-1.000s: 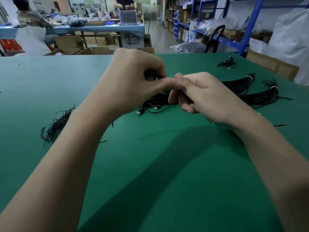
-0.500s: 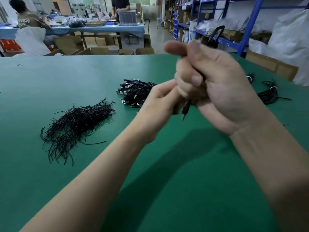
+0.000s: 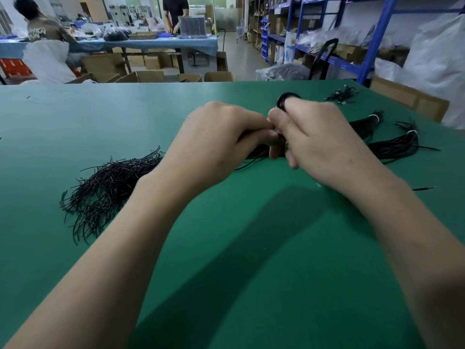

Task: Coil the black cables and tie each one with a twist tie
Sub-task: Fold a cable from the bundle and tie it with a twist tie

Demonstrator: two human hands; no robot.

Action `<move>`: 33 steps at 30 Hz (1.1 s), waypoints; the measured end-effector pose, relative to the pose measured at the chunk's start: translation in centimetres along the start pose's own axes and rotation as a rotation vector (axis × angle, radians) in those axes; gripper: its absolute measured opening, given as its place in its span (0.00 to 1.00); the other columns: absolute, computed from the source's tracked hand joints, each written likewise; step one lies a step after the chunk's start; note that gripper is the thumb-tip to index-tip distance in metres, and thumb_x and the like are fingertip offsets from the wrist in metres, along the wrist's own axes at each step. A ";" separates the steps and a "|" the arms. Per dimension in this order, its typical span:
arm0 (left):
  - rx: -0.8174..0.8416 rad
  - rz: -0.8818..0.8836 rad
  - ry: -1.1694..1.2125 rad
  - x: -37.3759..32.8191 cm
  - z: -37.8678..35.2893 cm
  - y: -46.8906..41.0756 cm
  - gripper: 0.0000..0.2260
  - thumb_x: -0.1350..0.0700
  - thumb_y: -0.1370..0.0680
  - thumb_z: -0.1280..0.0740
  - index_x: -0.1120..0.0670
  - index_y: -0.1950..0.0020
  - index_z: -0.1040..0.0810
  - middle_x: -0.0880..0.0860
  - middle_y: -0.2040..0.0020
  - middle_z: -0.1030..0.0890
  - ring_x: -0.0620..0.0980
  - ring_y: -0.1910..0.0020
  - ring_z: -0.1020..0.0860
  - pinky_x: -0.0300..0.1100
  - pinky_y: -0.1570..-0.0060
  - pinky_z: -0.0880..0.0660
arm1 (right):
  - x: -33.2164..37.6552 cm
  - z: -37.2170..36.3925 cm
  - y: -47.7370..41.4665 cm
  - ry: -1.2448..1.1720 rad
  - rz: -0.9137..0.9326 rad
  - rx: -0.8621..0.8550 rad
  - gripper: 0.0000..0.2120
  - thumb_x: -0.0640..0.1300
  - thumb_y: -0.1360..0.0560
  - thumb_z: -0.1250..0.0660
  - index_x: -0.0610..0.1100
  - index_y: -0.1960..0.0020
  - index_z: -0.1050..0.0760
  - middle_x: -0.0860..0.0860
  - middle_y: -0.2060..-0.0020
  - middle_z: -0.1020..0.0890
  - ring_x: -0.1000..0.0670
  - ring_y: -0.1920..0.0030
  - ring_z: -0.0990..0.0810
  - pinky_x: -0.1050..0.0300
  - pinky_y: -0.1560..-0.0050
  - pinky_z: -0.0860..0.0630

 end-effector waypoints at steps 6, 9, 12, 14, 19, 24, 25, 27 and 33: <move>0.001 -0.023 -0.095 0.6 1.8 0.0 0.16 0.40 0.22 0.38 0.46 0.53 0.13 0.48 0.62 0.16 0.52 0.64 0.23 0.46 0.60 0.31 | 0.3 -0.2 0.3 -0.164 -0.021 0.216 0.22 0.50 0.14 0.47 0.36 0.59 0.29 0.51 0.73 0.22 0.55 0.73 0.33 0.60 0.69 0.34; 0.046 -0.078 -0.165 0.5 2.2 0.2 0.17 0.39 0.21 0.39 0.45 0.54 0.13 0.44 0.60 0.15 0.52 0.62 0.21 0.45 0.53 0.35 | -0.3 0.0 0.5 -0.200 -0.022 0.388 0.21 0.50 0.14 0.47 0.38 0.56 0.26 0.55 0.73 0.23 0.55 0.72 0.32 0.59 0.66 0.32; 0.072 -0.101 -0.213 0.3 2.4 0.3 0.19 0.38 0.21 0.41 0.45 0.53 0.14 0.44 0.57 0.15 0.51 0.60 0.20 0.46 0.51 0.37 | -0.8 0.1 0.6 -0.266 -0.031 0.504 0.17 0.47 0.14 0.47 0.38 0.46 0.23 0.51 0.66 0.20 0.53 0.68 0.26 0.56 0.61 0.27; 0.084 -0.118 -0.209 0.2 2.6 0.3 0.19 0.37 0.22 0.42 0.44 0.52 0.14 0.43 0.56 0.14 0.51 0.59 0.20 0.46 0.50 0.38 | -1.1 0.4 0.6 -0.302 -0.029 0.529 0.14 0.44 0.14 0.46 0.40 0.47 0.23 0.50 0.64 0.18 0.51 0.66 0.21 0.56 0.60 0.24; 0.073 -0.166 -0.194 0.1 2.6 0.3 0.16 0.39 0.21 0.39 0.44 0.54 0.14 0.42 0.58 0.15 0.50 0.60 0.21 0.48 0.51 0.37 | -1.5 0.4 0.5 -0.308 -0.007 0.570 0.12 0.41 0.15 0.43 0.40 0.51 0.23 0.46 0.63 0.16 0.49 0.65 0.17 0.58 0.61 0.22; 0.055 -0.129 -0.081 1.0 2.0 0.3 0.14 0.37 0.25 0.33 0.44 0.52 0.14 0.42 0.58 0.16 0.46 0.59 0.20 0.46 0.51 0.37 | -1.3 -0.3 0.9 -0.279 -0.031 0.643 0.13 0.46 0.15 0.42 0.43 0.54 0.23 0.50 0.69 0.21 0.53 0.72 0.30 0.60 0.66 0.31; 0.052 -0.121 -0.026 1.1 2.1 0.3 0.14 0.37 0.26 0.31 0.44 0.48 0.14 0.41 0.57 0.16 0.44 0.57 0.20 0.46 0.50 0.34 | -1.2 -0.2 1.0 -0.314 -0.033 0.660 0.13 0.45 0.15 0.42 0.43 0.54 0.23 0.51 0.70 0.23 0.53 0.72 0.32 0.63 0.68 0.32; 0.073 -0.117 0.108 1.1 2.1 0.1 0.16 0.41 0.25 0.28 0.45 0.41 0.15 0.42 0.51 0.16 0.42 0.53 0.18 0.47 0.48 0.26 | -1.1 0.3 1.1 -0.429 -0.038 0.685 0.13 0.45 0.15 0.41 0.42 0.55 0.24 0.52 0.71 0.25 0.54 0.73 0.34 0.66 0.69 0.34; 0.116 -0.086 0.243 0.8 1.8 0.2 0.10 0.44 0.23 0.30 0.48 0.50 0.13 0.46 0.53 0.17 0.46 0.54 0.19 0.49 0.54 0.24 | -1.4 1.4 1.5 -0.721 -0.054 0.747 0.14 0.49 0.19 0.40 0.41 0.55 0.21 0.48 0.70 0.21 0.53 0.73 0.29 0.67 0.69 0.30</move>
Point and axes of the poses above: each hand's wrist, its own y-axis away from the middle knuckle, its own z-axis out of the back of the hand, x = y × z, the point moved 1 cm from there along -y, towards the middle knuckle
